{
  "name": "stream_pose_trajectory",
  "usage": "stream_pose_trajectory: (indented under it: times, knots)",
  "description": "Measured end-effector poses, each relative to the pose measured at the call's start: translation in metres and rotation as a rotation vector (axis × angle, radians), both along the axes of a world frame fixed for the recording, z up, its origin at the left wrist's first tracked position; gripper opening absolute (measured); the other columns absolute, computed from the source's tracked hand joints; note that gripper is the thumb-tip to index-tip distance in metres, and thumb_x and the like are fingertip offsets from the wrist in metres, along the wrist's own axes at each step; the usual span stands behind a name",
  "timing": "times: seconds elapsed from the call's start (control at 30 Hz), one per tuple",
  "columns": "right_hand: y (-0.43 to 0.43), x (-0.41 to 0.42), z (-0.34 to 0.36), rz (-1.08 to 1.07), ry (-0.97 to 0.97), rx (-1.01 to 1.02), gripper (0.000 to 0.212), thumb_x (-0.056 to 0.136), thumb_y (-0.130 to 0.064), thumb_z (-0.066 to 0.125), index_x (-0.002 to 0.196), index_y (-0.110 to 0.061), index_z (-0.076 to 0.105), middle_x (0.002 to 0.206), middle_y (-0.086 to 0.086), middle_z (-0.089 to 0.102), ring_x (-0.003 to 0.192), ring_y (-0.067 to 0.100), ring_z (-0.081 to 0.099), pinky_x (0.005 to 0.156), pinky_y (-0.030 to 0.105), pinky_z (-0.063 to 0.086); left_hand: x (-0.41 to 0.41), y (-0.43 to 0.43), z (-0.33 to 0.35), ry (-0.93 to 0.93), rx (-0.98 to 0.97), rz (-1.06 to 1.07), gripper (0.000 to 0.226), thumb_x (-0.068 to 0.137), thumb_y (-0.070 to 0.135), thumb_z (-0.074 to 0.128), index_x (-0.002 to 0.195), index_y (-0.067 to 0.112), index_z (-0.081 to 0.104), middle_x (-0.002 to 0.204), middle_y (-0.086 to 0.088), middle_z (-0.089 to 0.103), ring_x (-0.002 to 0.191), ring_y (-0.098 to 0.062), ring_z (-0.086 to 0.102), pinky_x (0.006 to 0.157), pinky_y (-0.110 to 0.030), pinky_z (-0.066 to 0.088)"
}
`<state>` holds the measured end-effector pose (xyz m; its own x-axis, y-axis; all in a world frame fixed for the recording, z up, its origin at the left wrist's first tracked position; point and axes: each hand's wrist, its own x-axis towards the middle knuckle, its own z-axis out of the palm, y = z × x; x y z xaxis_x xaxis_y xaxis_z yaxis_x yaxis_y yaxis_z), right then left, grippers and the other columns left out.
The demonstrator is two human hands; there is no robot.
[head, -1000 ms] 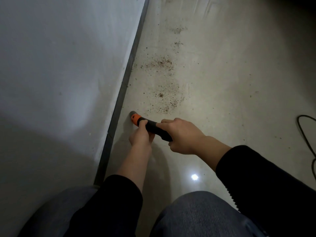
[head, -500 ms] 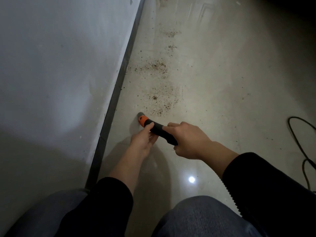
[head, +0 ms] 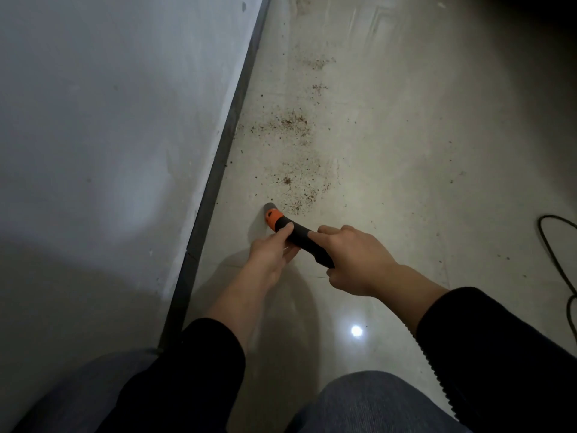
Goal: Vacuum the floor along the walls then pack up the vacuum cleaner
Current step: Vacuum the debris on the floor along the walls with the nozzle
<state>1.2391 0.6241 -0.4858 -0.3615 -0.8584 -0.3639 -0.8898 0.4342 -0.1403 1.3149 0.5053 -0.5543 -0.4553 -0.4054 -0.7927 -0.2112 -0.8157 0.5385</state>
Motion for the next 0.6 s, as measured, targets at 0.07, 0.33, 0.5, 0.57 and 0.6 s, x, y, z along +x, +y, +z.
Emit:
stream_pose_trajectory:
  times: [0.07,0.33,0.5,0.57,0.6]
  knots:
    - [0.004,0.001,-0.002,-0.014,0.0,-0.003,0.042,0.083,-0.013,0.056,0.124,-0.022,0.048,0.102,-0.002,0.052,0.082,0.022,0.046,0.06,0.034,0.043,-0.002,0.002,0.0,0.005,-0.003,-0.014,0.027,0.095,0.01,0.06,0.116,-0.007,0.055,0.113,-0.024,0.064,0.099,-0.026,0.065,0.085,-0.027,0.052]
    - [0.018,-0.004,-0.003,-0.046,0.012,0.023,0.043,0.082,-0.014,0.056,0.124,-0.022,0.047,0.103,-0.003,0.052,0.084,0.023,0.047,0.062,0.034,0.044,-0.01,0.01,-0.004,0.02,0.001,-0.064,0.04,0.094,0.011,0.063,0.125,-0.01,0.052,0.115,-0.025,0.065,0.099,-0.027,0.068,0.083,-0.028,0.055]
    - [0.025,-0.005,0.0,-0.059,0.027,0.032,0.042,0.083,-0.014,0.055,0.124,-0.022,0.047,0.104,-0.002,0.052,0.085,0.023,0.047,0.062,0.033,0.043,-0.014,0.018,-0.005,0.034,-0.001,-0.085,0.039,0.094,0.011,0.063,0.124,-0.01,0.052,0.112,-0.025,0.065,0.097,-0.027,0.068,0.084,-0.027,0.054]
    - [0.028,-0.005,0.002,-0.064,0.025,0.036,0.041,0.083,-0.014,0.055,0.123,-0.022,0.048,0.103,-0.003,0.053,0.084,0.023,0.047,0.062,0.033,0.042,-0.015,0.021,-0.005,0.028,-0.006,-0.095,0.036,0.094,0.011,0.063,0.121,-0.01,0.054,0.11,-0.024,0.066,0.097,-0.027,0.068,0.084,-0.028,0.054]
    - [0.03,-0.005,0.003,-0.066,0.025,0.036,0.04,0.083,-0.014,0.055,0.122,-0.022,0.048,0.103,-0.003,0.053,0.084,0.023,0.047,0.062,0.033,0.042,-0.015,0.023,-0.006,0.024,-0.011,-0.101,0.033,0.094,0.011,0.063,0.119,-0.009,0.055,0.106,-0.023,0.067,0.095,-0.026,0.068,0.084,-0.027,0.054]
